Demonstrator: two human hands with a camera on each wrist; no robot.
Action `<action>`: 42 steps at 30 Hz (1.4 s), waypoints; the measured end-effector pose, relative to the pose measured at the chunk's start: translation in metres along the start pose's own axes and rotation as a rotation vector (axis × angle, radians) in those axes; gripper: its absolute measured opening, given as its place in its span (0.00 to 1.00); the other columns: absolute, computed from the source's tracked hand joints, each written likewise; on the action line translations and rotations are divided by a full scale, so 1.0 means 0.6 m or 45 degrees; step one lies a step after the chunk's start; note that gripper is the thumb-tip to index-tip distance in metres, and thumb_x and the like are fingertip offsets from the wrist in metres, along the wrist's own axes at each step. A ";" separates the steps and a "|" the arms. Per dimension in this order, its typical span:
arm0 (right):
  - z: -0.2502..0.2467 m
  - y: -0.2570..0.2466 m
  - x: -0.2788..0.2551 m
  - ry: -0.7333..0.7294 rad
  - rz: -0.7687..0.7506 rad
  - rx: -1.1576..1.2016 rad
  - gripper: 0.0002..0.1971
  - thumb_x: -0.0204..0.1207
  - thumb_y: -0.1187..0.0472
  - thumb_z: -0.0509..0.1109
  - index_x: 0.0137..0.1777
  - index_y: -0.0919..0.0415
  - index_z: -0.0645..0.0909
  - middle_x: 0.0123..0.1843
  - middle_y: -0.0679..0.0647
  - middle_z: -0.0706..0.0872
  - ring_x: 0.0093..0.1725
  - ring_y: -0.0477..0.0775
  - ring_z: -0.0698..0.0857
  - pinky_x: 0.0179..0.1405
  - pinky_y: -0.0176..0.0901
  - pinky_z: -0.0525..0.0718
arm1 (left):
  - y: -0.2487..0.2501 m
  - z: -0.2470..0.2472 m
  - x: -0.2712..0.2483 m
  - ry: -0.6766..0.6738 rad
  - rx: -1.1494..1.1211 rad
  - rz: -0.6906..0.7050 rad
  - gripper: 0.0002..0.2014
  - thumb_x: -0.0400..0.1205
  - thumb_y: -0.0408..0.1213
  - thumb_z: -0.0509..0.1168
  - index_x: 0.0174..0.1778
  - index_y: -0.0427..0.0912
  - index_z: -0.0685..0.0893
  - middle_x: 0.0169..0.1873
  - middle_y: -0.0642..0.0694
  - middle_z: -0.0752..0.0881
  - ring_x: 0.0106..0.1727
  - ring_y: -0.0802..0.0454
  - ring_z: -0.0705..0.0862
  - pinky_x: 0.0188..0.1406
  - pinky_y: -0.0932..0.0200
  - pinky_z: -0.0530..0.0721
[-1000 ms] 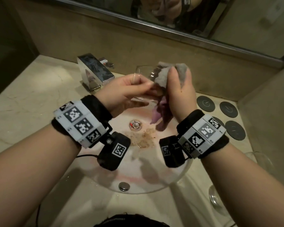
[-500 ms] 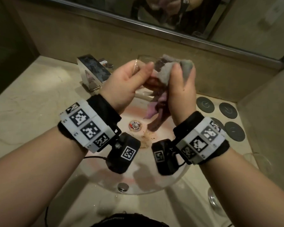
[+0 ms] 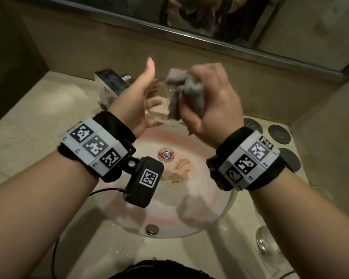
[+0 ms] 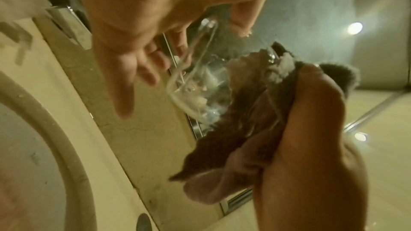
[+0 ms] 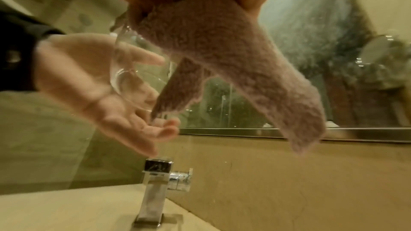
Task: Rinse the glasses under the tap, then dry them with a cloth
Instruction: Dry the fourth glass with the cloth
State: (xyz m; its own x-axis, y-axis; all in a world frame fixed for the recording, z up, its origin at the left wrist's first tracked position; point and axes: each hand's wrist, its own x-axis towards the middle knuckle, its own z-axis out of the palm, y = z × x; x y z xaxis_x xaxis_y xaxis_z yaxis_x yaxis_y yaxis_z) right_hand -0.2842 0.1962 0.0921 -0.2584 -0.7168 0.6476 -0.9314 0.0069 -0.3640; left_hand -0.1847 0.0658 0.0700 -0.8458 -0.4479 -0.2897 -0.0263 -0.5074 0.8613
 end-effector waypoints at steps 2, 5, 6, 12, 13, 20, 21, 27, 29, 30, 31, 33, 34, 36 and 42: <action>0.003 0.001 -0.005 -0.114 -0.199 -0.136 0.25 0.66 0.46 0.64 0.61 0.53 0.65 0.55 0.68 0.81 0.48 0.64 0.82 0.38 0.41 0.73 | 0.002 -0.002 -0.004 -0.230 -0.125 -0.151 0.40 0.73 0.74 0.53 0.68 0.47 0.79 0.70 0.38 0.78 0.69 0.38 0.79 0.63 0.31 0.77; 0.007 0.010 -0.004 -0.134 -0.294 -0.171 0.26 0.66 0.47 0.66 0.61 0.55 0.65 0.55 0.69 0.81 0.47 0.66 0.83 0.38 0.40 0.72 | 0.001 0.004 -0.022 -0.301 -0.195 -0.259 0.37 0.78 0.71 0.43 0.59 0.48 0.85 0.60 0.39 0.86 0.61 0.40 0.85 0.57 0.39 0.83; 0.007 0.010 -0.004 -0.129 -0.299 -0.174 0.25 0.66 0.47 0.66 0.61 0.55 0.65 0.55 0.69 0.81 0.47 0.65 0.83 0.38 0.41 0.72 | -0.001 0.007 -0.026 -0.271 -0.196 -0.254 0.34 0.80 0.69 0.44 0.57 0.49 0.86 0.57 0.39 0.87 0.56 0.42 0.86 0.50 0.43 0.86; 0.011 -0.025 0.004 0.079 0.381 0.275 0.14 0.77 0.47 0.59 0.57 0.53 0.72 0.53 0.49 0.77 0.44 0.40 0.78 0.39 0.29 0.74 | -0.004 0.042 -0.035 0.187 0.077 0.287 0.19 0.84 0.54 0.54 0.58 0.43 0.78 0.45 0.42 0.85 0.42 0.47 0.87 0.36 0.49 0.86; 0.013 -0.027 0.008 0.076 0.583 0.416 0.09 0.80 0.49 0.58 0.53 0.52 0.72 0.51 0.48 0.78 0.44 0.40 0.79 0.41 0.32 0.75 | -0.002 0.045 -0.038 0.256 0.270 0.484 0.14 0.84 0.53 0.55 0.53 0.46 0.77 0.42 0.46 0.84 0.43 0.50 0.86 0.40 0.50 0.85; 0.012 -0.027 0.014 0.070 0.941 0.722 0.06 0.83 0.53 0.57 0.49 0.51 0.74 0.45 0.46 0.79 0.47 0.45 0.81 0.48 0.42 0.79 | -0.001 0.037 -0.042 0.196 0.556 0.689 0.13 0.77 0.58 0.61 0.53 0.58 0.73 0.47 0.53 0.79 0.52 0.49 0.82 0.47 0.41 0.86; 0.013 -0.024 0.012 0.113 0.867 0.639 0.05 0.83 0.51 0.56 0.50 0.48 0.72 0.47 0.45 0.79 0.48 0.43 0.80 0.46 0.40 0.77 | -0.002 0.038 -0.042 0.175 0.389 0.567 0.15 0.77 0.59 0.63 0.55 0.57 0.73 0.50 0.53 0.78 0.54 0.51 0.82 0.44 0.45 0.87; 0.008 -0.012 -0.007 0.172 0.129 0.218 0.20 0.75 0.40 0.59 0.61 0.49 0.66 0.57 0.56 0.76 0.49 0.56 0.82 0.40 0.48 0.85 | 0.004 0.028 -0.038 -0.141 -0.278 -0.014 0.40 0.74 0.69 0.56 0.75 0.43 0.69 0.65 0.35 0.81 0.62 0.37 0.84 0.55 0.40 0.84; 0.006 -0.003 -0.008 0.177 -0.098 0.077 0.20 0.77 0.39 0.58 0.60 0.52 0.66 0.55 0.61 0.78 0.50 0.56 0.81 0.38 0.42 0.81 | 0.005 0.028 -0.037 -0.131 -0.261 0.043 0.40 0.74 0.66 0.60 0.75 0.43 0.70 0.67 0.35 0.80 0.64 0.39 0.83 0.54 0.43 0.84; 0.005 -0.003 -0.008 0.181 -0.115 0.089 0.20 0.77 0.40 0.59 0.60 0.52 0.66 0.55 0.61 0.78 0.51 0.55 0.80 0.38 0.41 0.80 | 0.003 0.031 -0.035 -0.098 -0.217 0.095 0.37 0.74 0.63 0.62 0.75 0.43 0.71 0.67 0.35 0.80 0.64 0.40 0.83 0.53 0.45 0.84; 0.006 -0.006 -0.007 0.181 -0.068 0.140 0.18 0.76 0.42 0.61 0.60 0.51 0.66 0.55 0.58 0.77 0.50 0.53 0.81 0.38 0.39 0.81 | 0.001 0.033 -0.034 -0.059 -0.165 0.158 0.34 0.75 0.60 0.63 0.74 0.43 0.72 0.66 0.36 0.81 0.63 0.41 0.84 0.52 0.45 0.84; 0.008 -0.019 -0.005 0.166 0.218 0.311 0.13 0.77 0.45 0.60 0.57 0.47 0.67 0.55 0.51 0.77 0.47 0.48 0.83 0.37 0.34 0.82 | 0.001 0.038 -0.038 0.024 -0.015 0.334 0.25 0.76 0.55 0.66 0.66 0.45 0.77 0.60 0.42 0.85 0.59 0.45 0.86 0.50 0.45 0.85; 0.013 -0.019 -0.003 0.154 0.462 0.467 0.11 0.79 0.46 0.60 0.56 0.47 0.68 0.53 0.50 0.79 0.45 0.44 0.83 0.38 0.32 0.82 | 0.002 0.040 -0.042 0.073 0.115 0.454 0.20 0.76 0.53 0.67 0.61 0.49 0.78 0.56 0.46 0.86 0.57 0.48 0.86 0.50 0.45 0.85; 0.017 -0.013 0.005 -0.033 1.029 1.049 0.17 0.81 0.47 0.60 0.61 0.58 0.73 0.52 0.56 0.82 0.46 0.49 0.83 0.43 0.37 0.84 | 0.009 0.039 -0.049 0.148 0.540 0.728 0.17 0.72 0.55 0.69 0.55 0.58 0.77 0.54 0.51 0.81 0.56 0.55 0.84 0.56 0.50 0.84; 0.022 -0.012 0.006 -0.136 1.313 1.531 0.25 0.84 0.47 0.53 0.63 0.71 0.71 0.49 0.64 0.82 0.36 0.52 0.83 0.30 0.43 0.84 | 0.000 0.034 -0.040 0.310 0.245 0.600 0.35 0.58 0.55 0.78 0.60 0.59 0.71 0.66 0.43 0.72 0.61 0.52 0.82 0.58 0.57 0.82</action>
State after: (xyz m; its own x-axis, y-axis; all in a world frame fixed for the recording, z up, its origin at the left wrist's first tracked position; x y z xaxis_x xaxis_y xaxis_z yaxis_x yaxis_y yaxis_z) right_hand -0.2749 0.1845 0.0884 -0.5576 -0.7974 -0.2308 0.3756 0.0056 -0.9268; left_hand -0.1752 0.0915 0.0856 -0.6431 -0.7620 0.0761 0.2081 -0.0782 0.9750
